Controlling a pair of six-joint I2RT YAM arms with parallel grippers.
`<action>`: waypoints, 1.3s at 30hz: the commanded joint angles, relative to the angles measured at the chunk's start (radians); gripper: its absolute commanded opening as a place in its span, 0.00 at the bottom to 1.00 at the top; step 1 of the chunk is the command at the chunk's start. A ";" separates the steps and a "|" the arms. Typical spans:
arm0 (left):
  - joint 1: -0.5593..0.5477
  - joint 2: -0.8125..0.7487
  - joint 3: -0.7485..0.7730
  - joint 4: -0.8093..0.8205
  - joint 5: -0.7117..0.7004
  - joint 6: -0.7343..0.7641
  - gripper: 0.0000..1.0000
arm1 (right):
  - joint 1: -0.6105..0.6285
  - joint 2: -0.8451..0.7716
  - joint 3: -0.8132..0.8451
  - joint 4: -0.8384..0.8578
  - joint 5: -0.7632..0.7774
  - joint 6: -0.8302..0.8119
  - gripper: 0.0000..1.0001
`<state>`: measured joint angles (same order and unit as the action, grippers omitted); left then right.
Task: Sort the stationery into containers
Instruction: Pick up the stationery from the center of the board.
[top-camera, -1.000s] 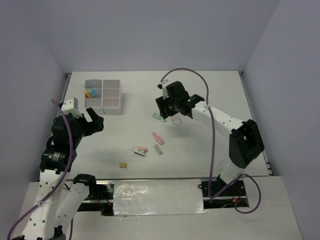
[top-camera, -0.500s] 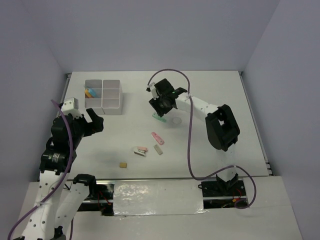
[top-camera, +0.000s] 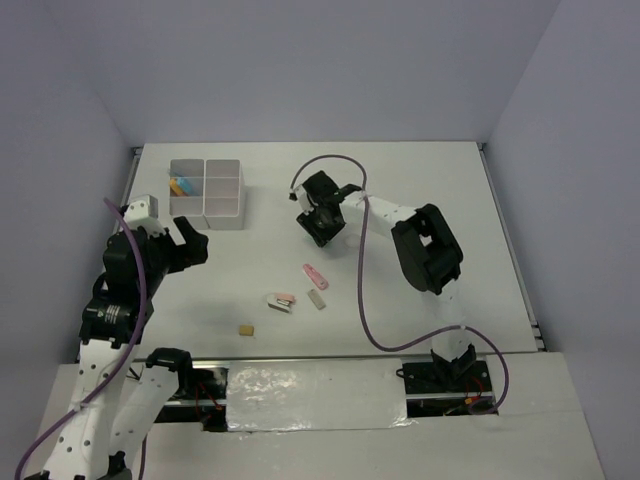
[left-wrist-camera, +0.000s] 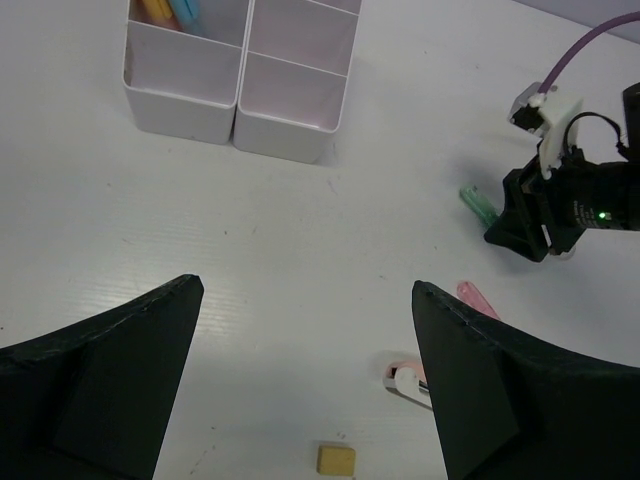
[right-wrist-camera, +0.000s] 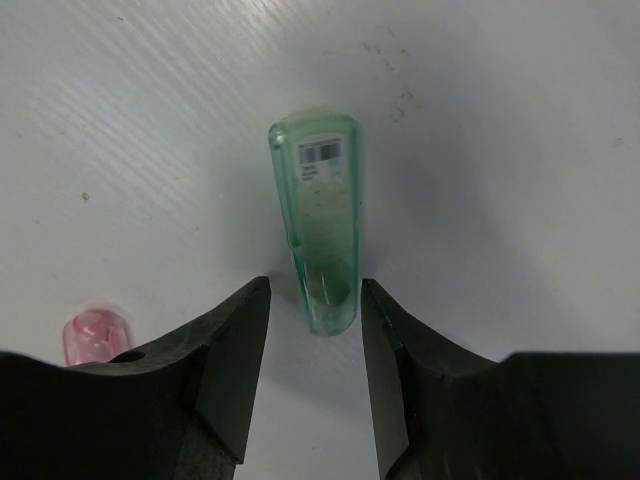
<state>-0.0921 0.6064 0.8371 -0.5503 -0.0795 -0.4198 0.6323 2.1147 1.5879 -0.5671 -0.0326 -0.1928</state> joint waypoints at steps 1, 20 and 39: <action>0.006 -0.002 -0.004 0.033 0.011 0.016 0.99 | 0.010 0.070 0.034 -0.050 0.013 -0.017 0.49; 0.005 0.041 -0.015 0.058 0.110 -0.048 0.99 | 0.026 -0.235 -0.190 0.228 -0.145 0.052 0.00; -0.035 0.061 -0.224 0.676 0.492 -0.631 0.91 | 0.346 -0.621 -0.332 0.526 -0.168 0.300 0.03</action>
<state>-0.1196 0.6746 0.6178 -0.0017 0.3649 -0.9768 0.9695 1.4990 1.1980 -0.0822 -0.2470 0.0738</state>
